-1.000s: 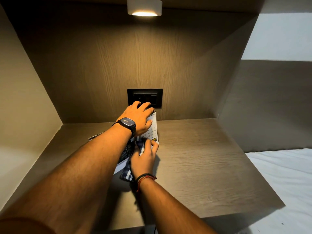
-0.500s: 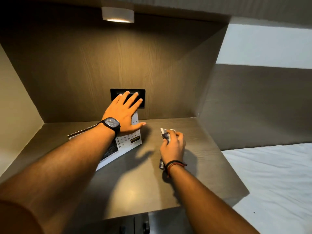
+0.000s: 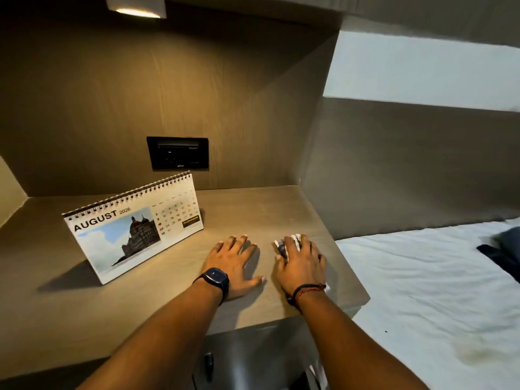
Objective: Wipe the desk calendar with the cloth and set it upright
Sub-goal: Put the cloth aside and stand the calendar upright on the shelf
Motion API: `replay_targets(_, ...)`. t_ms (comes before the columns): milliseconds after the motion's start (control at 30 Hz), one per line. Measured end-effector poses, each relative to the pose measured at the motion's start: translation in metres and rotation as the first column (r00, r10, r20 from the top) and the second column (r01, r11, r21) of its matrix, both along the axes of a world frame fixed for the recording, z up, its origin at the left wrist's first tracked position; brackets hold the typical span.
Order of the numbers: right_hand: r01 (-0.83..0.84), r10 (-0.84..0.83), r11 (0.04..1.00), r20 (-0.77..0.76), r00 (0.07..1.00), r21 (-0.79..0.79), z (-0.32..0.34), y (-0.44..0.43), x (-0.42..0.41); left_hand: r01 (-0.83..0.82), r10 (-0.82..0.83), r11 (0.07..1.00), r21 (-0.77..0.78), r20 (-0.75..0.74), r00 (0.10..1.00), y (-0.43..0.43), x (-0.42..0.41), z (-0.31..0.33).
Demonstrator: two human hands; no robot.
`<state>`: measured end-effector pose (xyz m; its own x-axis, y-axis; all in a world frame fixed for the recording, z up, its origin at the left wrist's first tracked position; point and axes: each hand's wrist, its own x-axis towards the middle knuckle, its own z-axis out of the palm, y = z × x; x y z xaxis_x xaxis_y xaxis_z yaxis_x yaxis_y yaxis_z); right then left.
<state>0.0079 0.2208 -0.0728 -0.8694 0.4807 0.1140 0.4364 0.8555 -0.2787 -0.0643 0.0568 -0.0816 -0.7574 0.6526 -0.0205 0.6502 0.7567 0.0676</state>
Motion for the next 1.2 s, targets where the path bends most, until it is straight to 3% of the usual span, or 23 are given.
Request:
replay_targets(233, -0.018, 0.017, 0.999, 0.029, 0.999, 0.048, -0.007, 0.000, -0.004, -0.062, 0.062, 0.997, 0.045, 0.011, 0.998, -0.005, 0.004, -0.015)
replay_targets(333, -0.013, 0.018, 0.998, -0.085, 0.996, 0.055, 0.001, -0.012, -0.015, -0.123, 0.124, 0.988, 0.096, -0.008, 0.992, -0.016, 0.001, -0.008)
replay_targets(433, -0.057, 0.041, 0.996, -0.226, 0.973, -0.064, 0.019, -0.038, -0.042, -0.221, 0.252, 0.938, 0.268, -0.086, 0.964, -0.041, -0.007, 0.011)
replay_targets(533, -0.149, 0.035, 0.941, -0.352, 0.935, -0.303, 0.039, -0.075, -0.078, -0.327, 0.445, 0.810, 0.486, -0.146, 0.884, -0.075, -0.015, 0.038)
replay_targets(667, -0.263, 0.006, 0.750, -0.392, 0.920, -0.607, 0.064, -0.128, -0.121, -0.430, 0.692, 0.610, 0.665, -0.184, 0.698, -0.127, -0.021, 0.063)
replay_targets(767, -0.273, 0.005, 0.614, -0.342, 0.940, -0.741, 0.074, -0.156, -0.139, -0.518, 0.828, 0.429, 0.740, -0.093, 0.553, -0.154, -0.021, 0.065)
replay_targets(867, -0.281, 0.019, 0.511, -0.316, 0.949, -0.812, 0.079, -0.174, -0.150, -0.618, 0.893, 0.195, 0.762, 0.122, 0.433, -0.164, -0.024, 0.060)
replay_targets(933, -0.279, 0.028, 0.477, -0.303, 0.953, -0.834, 0.080, -0.182, -0.153, -0.669, 0.824, 0.009, 0.743, 0.373, 0.426, -0.163, -0.030, 0.057)
replay_targets(1000, -0.247, 0.005, 0.495, -0.282, 0.959, -0.833, 0.081, -0.187, -0.153, -0.694, 0.725, -0.096, 0.714, 0.527, 0.442, -0.161, -0.037, 0.053)
replay_targets(1200, -0.174, -0.107, 0.546, -0.275, 0.955, -0.819, 0.079, -0.200, -0.150, -0.729, 0.617, -0.123, 0.673, 0.628, 0.475, -0.188, -0.076, 0.060)
